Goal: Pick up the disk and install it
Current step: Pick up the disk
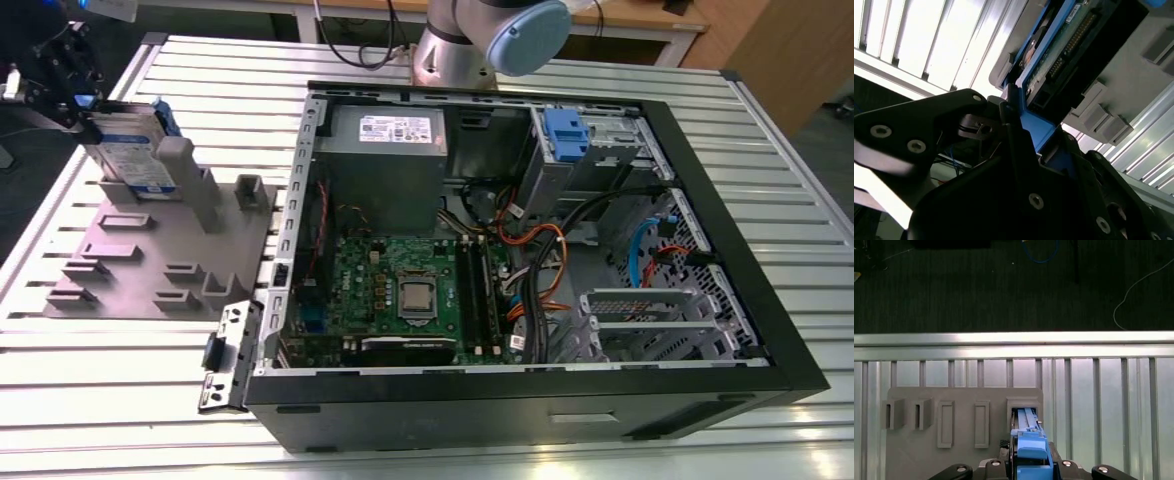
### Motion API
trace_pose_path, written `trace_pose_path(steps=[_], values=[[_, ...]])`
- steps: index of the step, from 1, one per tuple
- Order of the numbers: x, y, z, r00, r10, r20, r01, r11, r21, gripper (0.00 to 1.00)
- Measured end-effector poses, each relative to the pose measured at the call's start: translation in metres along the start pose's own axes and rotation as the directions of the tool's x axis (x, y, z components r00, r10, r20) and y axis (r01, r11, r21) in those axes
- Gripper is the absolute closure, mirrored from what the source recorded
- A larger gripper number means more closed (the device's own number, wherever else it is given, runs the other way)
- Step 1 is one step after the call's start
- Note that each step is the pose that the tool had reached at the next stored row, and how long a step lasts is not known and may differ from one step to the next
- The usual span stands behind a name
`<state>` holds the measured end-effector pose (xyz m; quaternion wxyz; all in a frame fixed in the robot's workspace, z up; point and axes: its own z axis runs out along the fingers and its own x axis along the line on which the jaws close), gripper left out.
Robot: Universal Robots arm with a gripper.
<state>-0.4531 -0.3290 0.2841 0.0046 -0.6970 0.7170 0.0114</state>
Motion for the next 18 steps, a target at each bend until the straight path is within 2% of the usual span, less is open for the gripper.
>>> trace_pose_path(steps=[4,18], values=[[0.0000,0.0001,0.0000,0.9998,-0.021,-0.0002,0.021,0.9998,-0.0005,0.63],[0.0001,0.0001,0.0001,0.9999,-0.016,-0.0001,0.016,0.9999,-0.0003,0.63]])
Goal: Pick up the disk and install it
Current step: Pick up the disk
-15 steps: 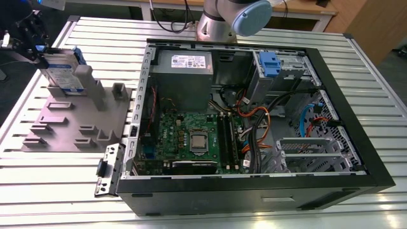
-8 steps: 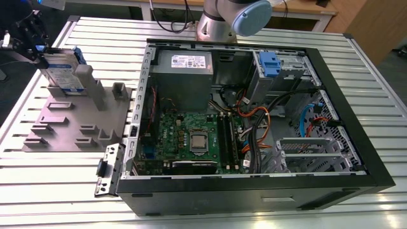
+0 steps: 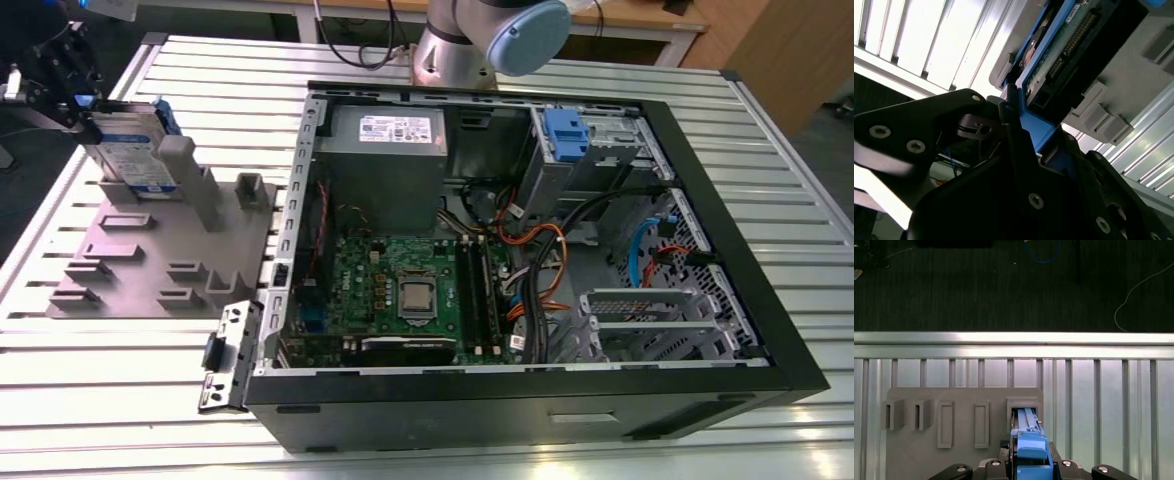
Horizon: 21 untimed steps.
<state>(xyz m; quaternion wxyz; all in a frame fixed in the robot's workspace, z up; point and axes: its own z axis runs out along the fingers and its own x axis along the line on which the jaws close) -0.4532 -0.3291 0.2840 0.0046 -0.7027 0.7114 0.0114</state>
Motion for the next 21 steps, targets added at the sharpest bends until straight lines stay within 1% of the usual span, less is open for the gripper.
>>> trace_pose_path(steps=[2,3,7,9,10,16,21], values=[[0.0000,0.0000,0.0000,1.0000,0.000,0.0000,0.000,1.0000,0.0000,0.62],[0.0000,0.0000,0.0000,1.0000,0.000,0.0000,0.000,1.0000,0.0000,0.55],[0.0000,0.0000,0.0000,1.0000,0.000,0.0000,0.000,1.0000,-0.0001,0.55],[0.0000,0.0000,0.0000,1.0000,0.001,0.0000,-0.001,1.0000,0.0000,0.56],[0.0000,0.0000,0.0000,1.0000,0.001,0.0000,-0.001,1.0000,0.0000,0.63],[0.0000,0.0001,-0.0005,1.0000,0.001,-0.0001,-0.001,1.0000,-0.0002,0.64],[-0.0001,0.0001,-0.0063,1.0000,0.001,0.0000,-0.001,1.0000,0.0000,0.64]])
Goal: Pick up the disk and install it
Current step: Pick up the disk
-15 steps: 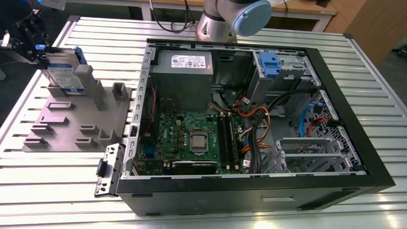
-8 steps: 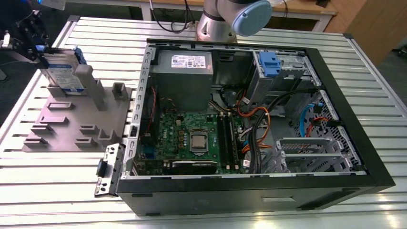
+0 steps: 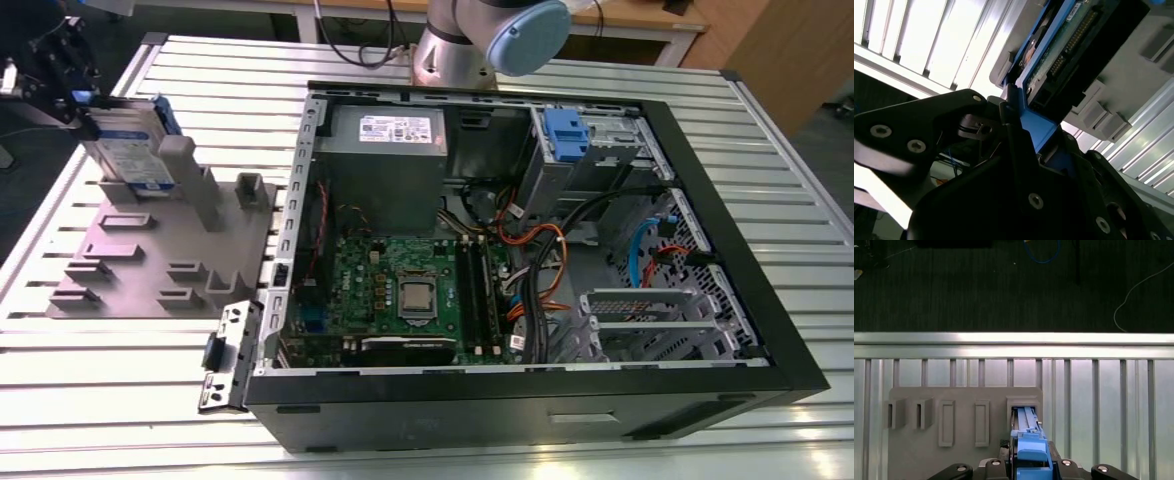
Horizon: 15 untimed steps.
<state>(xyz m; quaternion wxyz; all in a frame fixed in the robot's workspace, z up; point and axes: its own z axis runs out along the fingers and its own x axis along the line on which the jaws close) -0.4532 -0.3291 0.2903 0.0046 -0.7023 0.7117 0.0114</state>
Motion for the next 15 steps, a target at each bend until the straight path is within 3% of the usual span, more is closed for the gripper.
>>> trace_pose_path(steps=[15], values=[[-0.0001,0.0001,-0.0051,1.0000,0.000,0.0000,0.000,1.0000,0.0001,0.64]])
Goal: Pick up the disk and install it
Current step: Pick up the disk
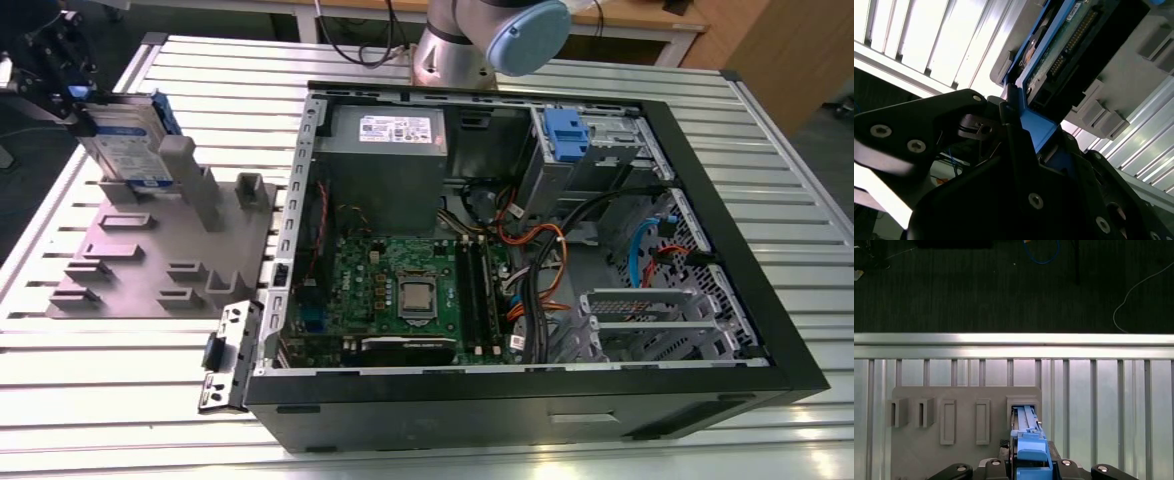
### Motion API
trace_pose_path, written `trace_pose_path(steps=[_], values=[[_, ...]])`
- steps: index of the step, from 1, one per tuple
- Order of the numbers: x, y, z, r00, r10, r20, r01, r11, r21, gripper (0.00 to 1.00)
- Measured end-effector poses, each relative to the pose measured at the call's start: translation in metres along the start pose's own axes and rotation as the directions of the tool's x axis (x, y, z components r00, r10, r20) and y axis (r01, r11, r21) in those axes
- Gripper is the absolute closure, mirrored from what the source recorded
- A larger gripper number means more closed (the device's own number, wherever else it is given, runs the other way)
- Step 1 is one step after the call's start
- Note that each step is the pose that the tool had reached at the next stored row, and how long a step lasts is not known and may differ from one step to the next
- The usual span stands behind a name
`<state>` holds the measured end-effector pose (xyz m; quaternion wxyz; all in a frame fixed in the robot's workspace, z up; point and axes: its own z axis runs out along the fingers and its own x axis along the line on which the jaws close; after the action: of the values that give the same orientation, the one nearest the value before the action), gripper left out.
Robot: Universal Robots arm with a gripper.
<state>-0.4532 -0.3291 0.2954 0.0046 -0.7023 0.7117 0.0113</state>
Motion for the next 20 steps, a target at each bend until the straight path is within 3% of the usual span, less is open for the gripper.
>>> trace_pose_path(steps=[20], values=[[-0.0001,0.0000,-0.0044,1.0000,0.000,0.0000,0.000,1.0000,-0.0002,0.64]])
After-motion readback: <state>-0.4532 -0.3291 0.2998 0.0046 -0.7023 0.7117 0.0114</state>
